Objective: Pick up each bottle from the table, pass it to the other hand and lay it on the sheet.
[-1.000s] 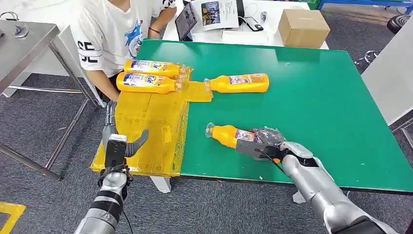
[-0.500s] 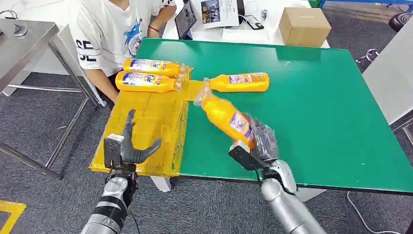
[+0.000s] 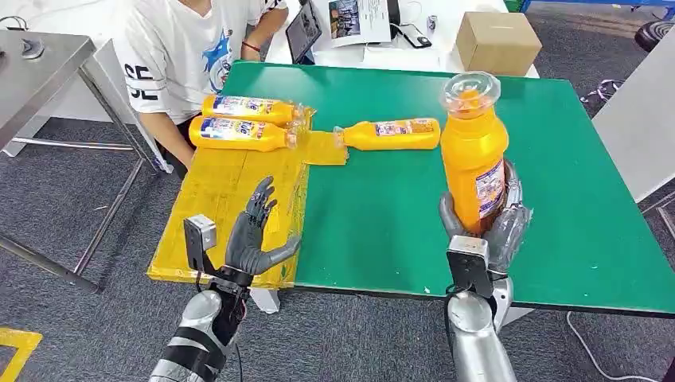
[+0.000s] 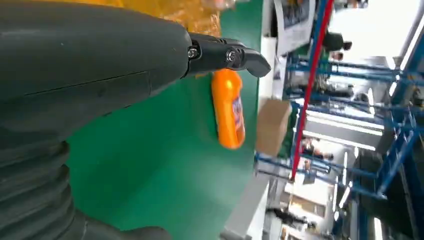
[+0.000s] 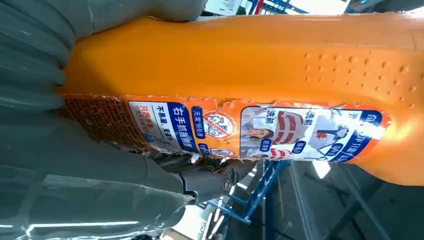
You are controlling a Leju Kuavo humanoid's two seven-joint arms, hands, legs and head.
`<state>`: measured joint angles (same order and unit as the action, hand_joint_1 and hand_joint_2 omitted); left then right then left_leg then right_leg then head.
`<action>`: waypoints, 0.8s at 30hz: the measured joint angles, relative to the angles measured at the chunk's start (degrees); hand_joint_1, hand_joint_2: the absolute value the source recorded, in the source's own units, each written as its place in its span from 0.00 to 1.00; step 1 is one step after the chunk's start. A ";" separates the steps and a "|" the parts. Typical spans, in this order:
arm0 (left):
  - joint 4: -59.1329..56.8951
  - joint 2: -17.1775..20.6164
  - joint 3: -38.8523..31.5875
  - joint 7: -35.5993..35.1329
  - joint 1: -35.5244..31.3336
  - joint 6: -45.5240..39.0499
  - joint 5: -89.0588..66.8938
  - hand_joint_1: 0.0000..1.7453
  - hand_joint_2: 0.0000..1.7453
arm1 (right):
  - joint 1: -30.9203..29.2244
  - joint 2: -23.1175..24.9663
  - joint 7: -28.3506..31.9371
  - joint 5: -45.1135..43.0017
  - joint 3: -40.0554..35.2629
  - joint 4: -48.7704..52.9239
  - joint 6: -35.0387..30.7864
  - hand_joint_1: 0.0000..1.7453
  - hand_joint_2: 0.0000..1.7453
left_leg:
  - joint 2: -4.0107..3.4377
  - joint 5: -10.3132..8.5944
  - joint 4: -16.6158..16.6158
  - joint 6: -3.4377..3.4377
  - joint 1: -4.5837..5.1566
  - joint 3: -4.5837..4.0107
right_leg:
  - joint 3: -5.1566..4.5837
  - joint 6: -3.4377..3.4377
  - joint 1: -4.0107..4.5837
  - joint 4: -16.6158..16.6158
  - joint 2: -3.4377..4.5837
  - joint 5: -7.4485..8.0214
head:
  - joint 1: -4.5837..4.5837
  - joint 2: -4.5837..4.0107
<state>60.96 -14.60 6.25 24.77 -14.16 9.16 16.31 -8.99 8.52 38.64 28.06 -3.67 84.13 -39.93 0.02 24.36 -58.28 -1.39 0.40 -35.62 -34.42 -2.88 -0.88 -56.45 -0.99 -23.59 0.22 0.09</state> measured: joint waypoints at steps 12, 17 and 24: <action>2.54 2.01 4.81 -2.25 0.97 12.86 6.76 0.00 1.00 | 1.91 0.96 1.09 -0.48 -3.63 -5.01 8.39 1.00 1.00 | -0.02 0.01 0.02 0.01 -0.06 -0.02 | -0.01 0.02 0.06 -0.01 0.00 -0.02 | 0.00 0.00; 2.52 2.84 7.58 -3.06 1.10 15.04 9.09 0.00 1.00 | 2.62 2.71 1.20 -0.68 -11.68 -13.49 7.98 1.00 1.00 | -0.04 0.01 0.03 0.01 -0.09 -0.02 | -0.03 0.03 0.07 -0.02 0.01 -0.03 | 0.00 0.00; 0.92 3.65 10.52 -3.50 0.68 15.93 10.73 0.00 1.00 | 1.48 5.46 1.31 0.35 -23.68 -26.79 4.92 1.00 1.00 | -0.03 0.00 0.03 0.02 -0.09 -0.03 | -0.07 0.04 0.07 -0.02 0.01 -0.04 | 0.00 0.00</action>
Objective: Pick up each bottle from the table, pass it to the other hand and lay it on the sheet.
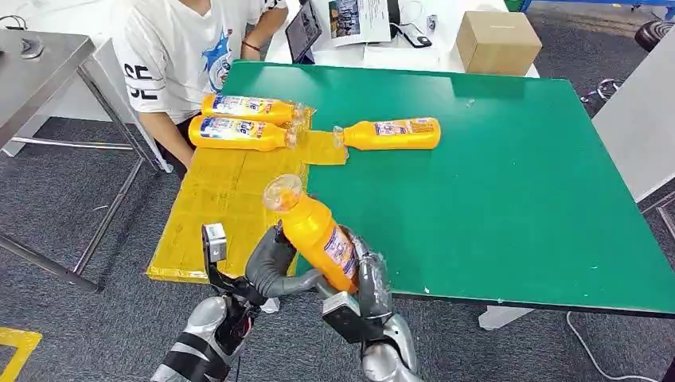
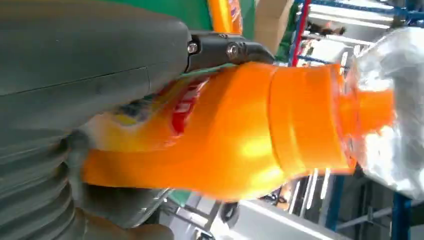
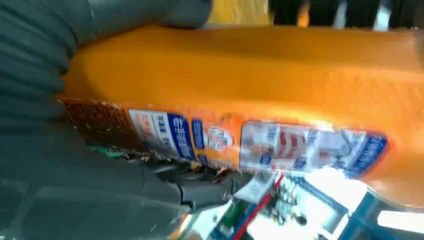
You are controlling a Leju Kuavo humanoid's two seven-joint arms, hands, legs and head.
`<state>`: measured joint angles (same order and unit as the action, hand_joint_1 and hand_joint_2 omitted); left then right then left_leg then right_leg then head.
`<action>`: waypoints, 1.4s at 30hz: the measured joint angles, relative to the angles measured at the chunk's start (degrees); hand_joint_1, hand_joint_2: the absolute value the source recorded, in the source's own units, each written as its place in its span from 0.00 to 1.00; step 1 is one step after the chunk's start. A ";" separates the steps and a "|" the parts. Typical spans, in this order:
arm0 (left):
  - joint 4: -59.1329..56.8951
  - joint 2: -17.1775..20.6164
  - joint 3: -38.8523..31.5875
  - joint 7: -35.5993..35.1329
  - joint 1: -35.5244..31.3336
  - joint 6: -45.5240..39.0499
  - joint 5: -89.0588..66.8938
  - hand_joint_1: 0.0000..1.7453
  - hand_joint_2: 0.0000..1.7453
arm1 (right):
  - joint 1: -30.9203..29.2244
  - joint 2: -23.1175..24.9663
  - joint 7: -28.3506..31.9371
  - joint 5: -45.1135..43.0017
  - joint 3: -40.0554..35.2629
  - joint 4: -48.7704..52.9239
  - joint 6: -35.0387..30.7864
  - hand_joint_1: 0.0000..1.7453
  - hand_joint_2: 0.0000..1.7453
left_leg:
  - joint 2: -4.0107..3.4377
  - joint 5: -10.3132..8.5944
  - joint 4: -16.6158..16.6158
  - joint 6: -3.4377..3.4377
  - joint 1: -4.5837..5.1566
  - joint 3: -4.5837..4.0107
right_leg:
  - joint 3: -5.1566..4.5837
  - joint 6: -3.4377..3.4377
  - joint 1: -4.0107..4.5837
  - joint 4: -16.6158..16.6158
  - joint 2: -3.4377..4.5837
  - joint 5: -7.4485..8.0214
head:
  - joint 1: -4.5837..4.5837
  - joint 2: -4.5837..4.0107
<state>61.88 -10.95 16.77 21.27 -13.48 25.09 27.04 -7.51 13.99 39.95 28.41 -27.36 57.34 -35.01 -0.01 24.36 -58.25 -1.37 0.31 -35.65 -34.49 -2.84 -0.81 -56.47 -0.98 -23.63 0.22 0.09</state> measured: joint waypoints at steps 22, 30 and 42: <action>-3.39 2.73 1.03 0.00 -0.58 1.33 0.72 0.00 1.00 | -4.23 2.80 0.11 0.20 -5.51 -13.91 0.33 1.00 1.00 | -0.04 0.00 0.00 0.00 0.01 -0.01 | -0.05 0.00 0.00 0.01 0.01 0.00 | 0.00 0.00; -3.41 2.89 1.16 0.33 -0.51 2.03 1.25 1.00 1.00 | -4.41 2.91 0.11 0.22 -5.51 -14.57 0.39 1.00 1.00 | -0.05 0.00 0.00 0.00 0.01 -0.01 | -0.04 0.00 0.00 0.00 0.01 0.01 | 0.00 0.00; -2.01 2.89 0.85 0.37 0.35 1.99 2.71 1.00 1.00 | -4.70 3.22 0.46 1.07 -4.57 -14.74 0.44 0.96 1.00 | -0.05 0.00 0.00 0.00 0.00 -0.01 | -0.05 0.00 0.00 0.00 0.02 0.00 | -0.02 0.00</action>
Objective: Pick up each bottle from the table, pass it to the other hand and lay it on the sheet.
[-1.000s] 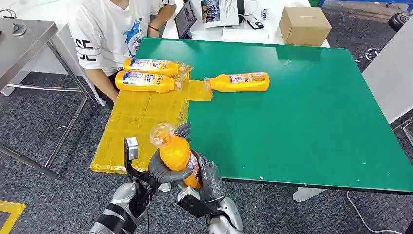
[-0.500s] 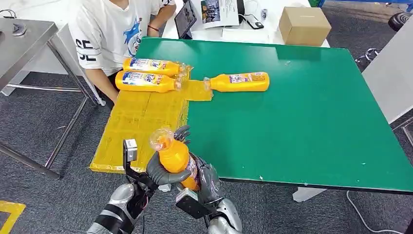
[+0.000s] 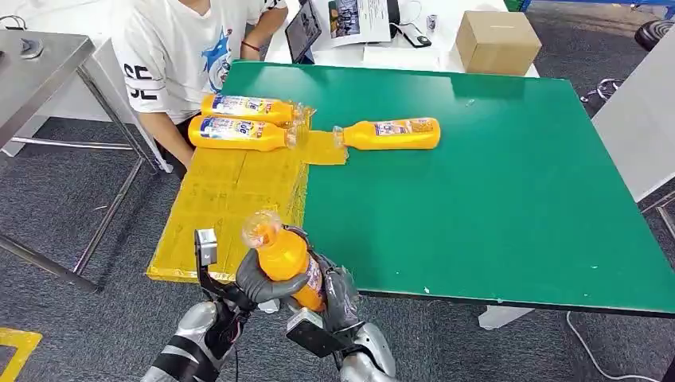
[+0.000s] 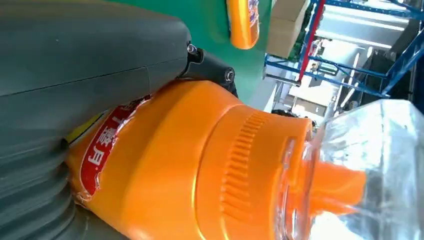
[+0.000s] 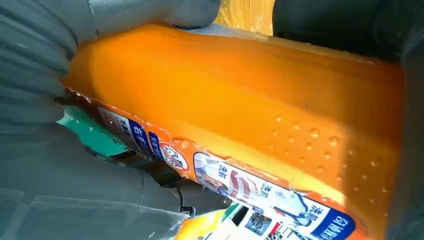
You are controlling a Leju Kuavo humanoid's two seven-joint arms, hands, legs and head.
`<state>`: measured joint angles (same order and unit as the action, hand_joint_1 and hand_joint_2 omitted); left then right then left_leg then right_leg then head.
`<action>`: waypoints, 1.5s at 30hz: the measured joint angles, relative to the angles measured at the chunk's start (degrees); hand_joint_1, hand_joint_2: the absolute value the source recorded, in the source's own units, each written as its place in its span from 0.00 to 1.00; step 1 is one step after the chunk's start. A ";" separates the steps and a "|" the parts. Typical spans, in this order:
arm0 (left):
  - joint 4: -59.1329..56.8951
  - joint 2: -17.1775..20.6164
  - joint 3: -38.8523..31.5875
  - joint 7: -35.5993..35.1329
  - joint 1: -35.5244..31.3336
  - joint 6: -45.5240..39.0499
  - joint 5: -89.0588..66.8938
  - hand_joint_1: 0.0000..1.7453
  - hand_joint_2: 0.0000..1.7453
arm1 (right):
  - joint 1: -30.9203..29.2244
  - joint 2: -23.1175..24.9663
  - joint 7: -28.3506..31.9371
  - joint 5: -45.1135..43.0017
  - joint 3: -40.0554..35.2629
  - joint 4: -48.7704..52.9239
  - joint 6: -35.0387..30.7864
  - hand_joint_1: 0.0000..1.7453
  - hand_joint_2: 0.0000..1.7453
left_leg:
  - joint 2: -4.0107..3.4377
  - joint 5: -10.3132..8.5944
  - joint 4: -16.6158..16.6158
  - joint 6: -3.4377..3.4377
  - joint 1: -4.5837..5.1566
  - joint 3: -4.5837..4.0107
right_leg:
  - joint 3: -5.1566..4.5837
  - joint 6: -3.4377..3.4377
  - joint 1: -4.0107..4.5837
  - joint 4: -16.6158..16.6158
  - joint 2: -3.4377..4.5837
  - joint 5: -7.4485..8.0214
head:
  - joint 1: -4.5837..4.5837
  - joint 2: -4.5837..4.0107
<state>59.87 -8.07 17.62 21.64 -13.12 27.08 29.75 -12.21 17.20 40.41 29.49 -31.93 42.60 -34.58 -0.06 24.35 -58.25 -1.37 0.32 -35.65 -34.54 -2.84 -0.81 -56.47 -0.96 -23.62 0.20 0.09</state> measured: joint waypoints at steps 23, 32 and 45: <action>7.04 -1.49 -3.94 4.74 -0.75 -17.27 -11.72 1.00 1.00 | 1.81 -0.20 -2.12 -8.13 3.21 16.00 14.86 0.00 0.00 | -0.01 -0.01 0.00 0.00 0.00 -0.01 | -0.01 0.00 0.00 -0.01 0.01 0.01 | 0.00 0.00; 9.40 -2.08 -8.61 9.99 -5.26 -36.25 -29.28 1.00 1.00 | 5.61 -1.36 -0.55 -13.14 4.02 30.98 10.75 0.00 0.00 | 0.00 -0.02 -0.01 0.01 0.00 -0.03 | -0.01 -0.01 0.00 -0.01 0.00 0.02 | 0.00 0.00; 2.99 -1.14 -10.84 10.05 -11.57 -53.10 -52.84 1.00 1.00 | 6.51 -3.30 -0.33 -15.96 2.80 46.27 0.19 0.00 0.00 | -0.02 -0.03 -0.01 0.02 0.00 -0.03 | -0.02 -0.01 0.00 -0.02 0.01 0.02 | 0.02 0.00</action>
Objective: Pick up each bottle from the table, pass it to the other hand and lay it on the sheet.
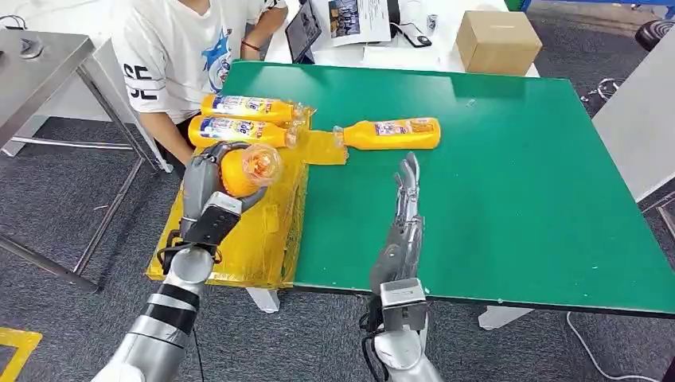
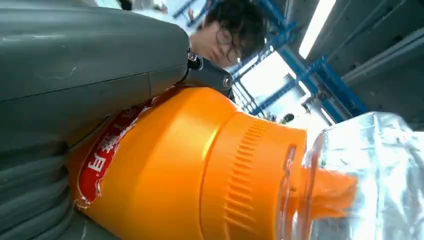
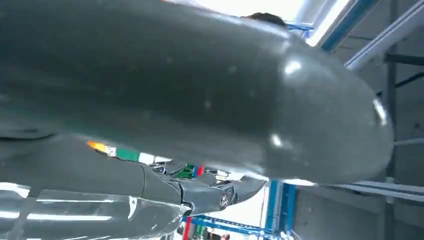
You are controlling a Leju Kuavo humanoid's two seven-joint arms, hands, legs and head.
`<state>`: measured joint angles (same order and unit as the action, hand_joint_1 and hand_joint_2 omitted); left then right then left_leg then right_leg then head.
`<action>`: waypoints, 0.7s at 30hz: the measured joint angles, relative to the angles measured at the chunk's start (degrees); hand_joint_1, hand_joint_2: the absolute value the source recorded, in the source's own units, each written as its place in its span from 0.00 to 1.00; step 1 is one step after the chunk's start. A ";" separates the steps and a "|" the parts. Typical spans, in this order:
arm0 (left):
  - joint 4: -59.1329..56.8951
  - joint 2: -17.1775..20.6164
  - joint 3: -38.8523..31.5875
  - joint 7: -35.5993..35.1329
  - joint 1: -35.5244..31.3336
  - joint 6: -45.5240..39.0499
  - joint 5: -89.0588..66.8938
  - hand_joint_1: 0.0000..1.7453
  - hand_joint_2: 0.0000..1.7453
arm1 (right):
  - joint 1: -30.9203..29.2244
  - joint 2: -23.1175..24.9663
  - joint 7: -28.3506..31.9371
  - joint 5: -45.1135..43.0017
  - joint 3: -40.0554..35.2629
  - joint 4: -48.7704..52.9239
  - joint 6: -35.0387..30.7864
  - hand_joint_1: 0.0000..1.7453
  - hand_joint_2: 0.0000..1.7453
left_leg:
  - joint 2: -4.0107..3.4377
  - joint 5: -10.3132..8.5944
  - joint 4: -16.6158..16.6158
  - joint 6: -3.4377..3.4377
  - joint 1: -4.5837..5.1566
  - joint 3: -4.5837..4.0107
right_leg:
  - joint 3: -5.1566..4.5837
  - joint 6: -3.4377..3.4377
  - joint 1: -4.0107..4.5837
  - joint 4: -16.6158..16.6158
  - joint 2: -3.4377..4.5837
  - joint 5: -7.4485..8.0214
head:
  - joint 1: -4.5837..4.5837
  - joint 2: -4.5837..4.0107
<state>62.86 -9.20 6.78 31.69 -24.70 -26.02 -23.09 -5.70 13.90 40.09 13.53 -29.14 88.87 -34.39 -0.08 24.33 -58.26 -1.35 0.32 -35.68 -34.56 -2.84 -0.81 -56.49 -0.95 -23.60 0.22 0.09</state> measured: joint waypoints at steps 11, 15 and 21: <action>-26.15 3.01 3.12 -7.45 -8.62 0.30 -31.11 1.00 1.00 | -0.35 -1.16 0.00 -1.13 -1.77 3.06 2.03 0.00 0.00 | -0.03 -0.01 0.00 0.00 0.00 -0.01 | 0.01 -0.01 0.00 -0.01 0.01 0.01 | -0.02 0.00; -31.39 4.70 4.48 -9.25 -10.16 4.19 -34.00 1.00 1.00 | -0.36 -1.16 0.00 -1.64 -1.75 2.38 4.20 0.00 0.00 | -0.01 -0.01 0.00 0.01 -0.01 -0.02 | 0.00 0.00 0.01 -0.03 0.01 0.01 | -0.02 0.00; -35.43 6.51 5.07 -9.31 -11.50 8.01 -33.06 1.00 1.00 | -0.29 -1.16 0.00 -1.99 -1.62 0.54 6.67 0.00 0.00 | -0.01 0.00 0.00 0.01 -0.01 -0.04 | 0.00 0.00 0.00 -0.02 0.01 0.00 | -0.02 0.00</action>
<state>27.43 -2.69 11.85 22.38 -36.20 -18.01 -56.15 -5.99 12.74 40.09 11.54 -30.75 89.42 -27.71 -0.09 24.33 -58.25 -1.34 0.31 -35.73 -34.56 -2.84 -0.81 -56.51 -0.95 -23.60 0.20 0.09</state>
